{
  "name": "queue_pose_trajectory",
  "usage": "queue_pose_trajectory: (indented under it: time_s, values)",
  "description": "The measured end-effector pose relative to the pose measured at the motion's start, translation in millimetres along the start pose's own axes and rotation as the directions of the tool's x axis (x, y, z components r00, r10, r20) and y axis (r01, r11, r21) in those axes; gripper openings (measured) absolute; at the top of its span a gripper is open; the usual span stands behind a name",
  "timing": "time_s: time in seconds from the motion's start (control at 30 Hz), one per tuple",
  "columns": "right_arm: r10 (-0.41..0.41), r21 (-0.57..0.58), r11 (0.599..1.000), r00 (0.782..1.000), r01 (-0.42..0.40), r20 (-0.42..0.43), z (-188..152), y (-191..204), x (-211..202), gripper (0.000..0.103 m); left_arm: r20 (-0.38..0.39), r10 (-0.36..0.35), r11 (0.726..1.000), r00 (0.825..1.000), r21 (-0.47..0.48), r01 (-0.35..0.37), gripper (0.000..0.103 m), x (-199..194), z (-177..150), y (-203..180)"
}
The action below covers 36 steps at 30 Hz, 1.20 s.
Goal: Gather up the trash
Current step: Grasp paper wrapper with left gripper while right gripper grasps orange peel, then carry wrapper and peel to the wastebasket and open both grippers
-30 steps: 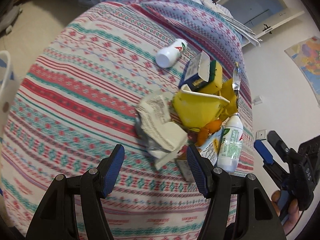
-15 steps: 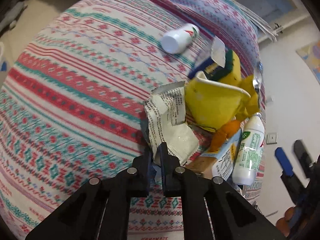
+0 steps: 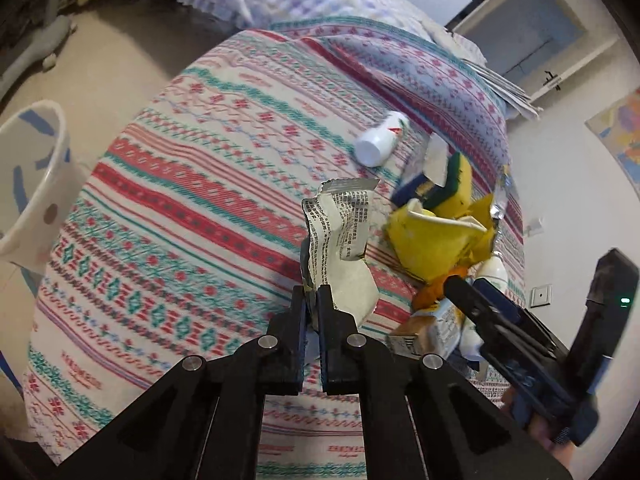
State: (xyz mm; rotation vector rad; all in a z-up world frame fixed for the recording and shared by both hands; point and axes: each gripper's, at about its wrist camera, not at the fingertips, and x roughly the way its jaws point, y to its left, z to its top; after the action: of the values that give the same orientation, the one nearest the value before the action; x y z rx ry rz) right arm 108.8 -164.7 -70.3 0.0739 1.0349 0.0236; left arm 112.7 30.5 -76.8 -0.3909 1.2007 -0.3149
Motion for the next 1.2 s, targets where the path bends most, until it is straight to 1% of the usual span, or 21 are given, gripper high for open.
queue_pose_trajectory:
  time_s: [0.07, 0.1, 0.13, 0.17, 0.2, 0.23, 0.33, 0.43, 0.47, 0.57, 0.73, 0.8, 0.9, 1.07, 1.2]
  values:
    - [-0.054, -0.05, 0.997, 0.998, 0.053, -0.016, -0.7, 4.3, 12.3, 0.064, -0.009, 0.0, 1.0, 1.0, -0.019, 0.0, 0.005, -0.2, 1.9, 7.4]
    - [-0.105, -0.097, 0.99, 0.994, 0.104, -0.002, -2.0, 10.0, 16.9, 0.064, -0.011, 0.001, 1.0, 1.0, -0.024, -0.001, 0.005, 0.8, 1.4, 9.0]
    - [-0.138, -0.135, 0.981, 0.99, 0.137, 0.004, -3.9, 15.5, 19.9, 0.062, -0.012, 0.003, 1.0, 1.0, -0.025, -0.004, 0.005, 0.2, 1.7, 11.3]
    - [-0.17, -0.176, 0.97, 0.985, 0.169, 0.01, -5.6, 21.2, 21.6, 0.054, -0.012, 0.006, 1.0, 1.0, -0.024, -0.007, 0.005, 1.2, 2.5, 11.5]
    - [-0.178, -0.197, 0.964, 0.984, 0.178, 0.015, -6.6, 24.0, 21.2, 0.041, -0.012, 0.007, 1.0, 1.0, -0.022, -0.007, 0.005, 0.6, 2.6, 13.4]
    - [-0.179, -0.2, 0.964, 0.984, 0.177, 0.01, -6.5, 24.6, 20.7, 0.036, -0.012, 0.007, 1.0, 1.0, -0.02, -0.007, 0.005, 1.0, 3.2, 13.5]
    - [-0.118, -0.164, 0.979, 0.993, 0.117, 0.003, -5.3, 15.9, 12.3, 0.028, -0.01, 0.001, 1.0, 1.0, -0.021, -0.001, 0.005, -0.8, 4.2, 17.3]
    - [-0.018, -0.091, 0.996, 0.999, 0.023, 0.051, 2.4, 13.6, -9.3, 0.026, -0.005, -0.019, 0.999, 1.0, -0.028, 0.019, 0.005, -7.1, 6.1, 24.2]
    - [0.023, -0.057, 0.998, 0.997, -0.019, 0.074, 4.1, 8.7, -20.4, 0.026, -0.002, -0.025, 0.999, 1.0, -0.029, 0.024, 0.005, -8.3, 6.7, 25.0]
    - [0.08, -0.003, 0.997, 0.99, -0.08, 0.117, 2.5, -2.1, -37.4, 0.026, 0.012, -0.034, 0.999, 0.999, -0.017, 0.034, 0.005, -15.7, 8.5, 29.0]
    - [0.16, 0.049, 0.985, 0.98, -0.167, 0.121, -5.8, -11.8, -35.5, 0.026, 0.025, -0.035, 0.999, 0.999, -0.003, 0.035, 0.005, -24.8, 10.1, 38.4]
    - [0.173, 0.039, 0.983, 0.974, -0.18, 0.144, -6.2, -5.5, -39.2, 0.026, 0.023, -0.04, 0.999, 0.999, -0.014, 0.041, 0.005, -26.9, 11.9, 45.5]
    - [0.202, 0.001, 0.979, 0.964, -0.205, 0.172, -7.8, 15.1, -47.3, 0.026, 0.029, -0.049, 0.998, 0.998, -0.032, 0.05, 0.005, -30.9, 15.9, 56.4]
    - [0.242, -0.096, 0.969, 0.953, -0.228, 0.183, -12.0, 51.4, -46.4, 0.026, 0.055, -0.044, 0.997, 0.998, -0.055, 0.047, 0.005, -41.5, 21.9, 75.5]
    - [0.276, -0.139, 0.957, 0.943, -0.253, 0.187, -13.8, 69.6, -41.1, 0.026, 0.067, -0.039, 0.996, 0.997, -0.08, 0.045, 0.005, -50.3, 25.0, 94.6]
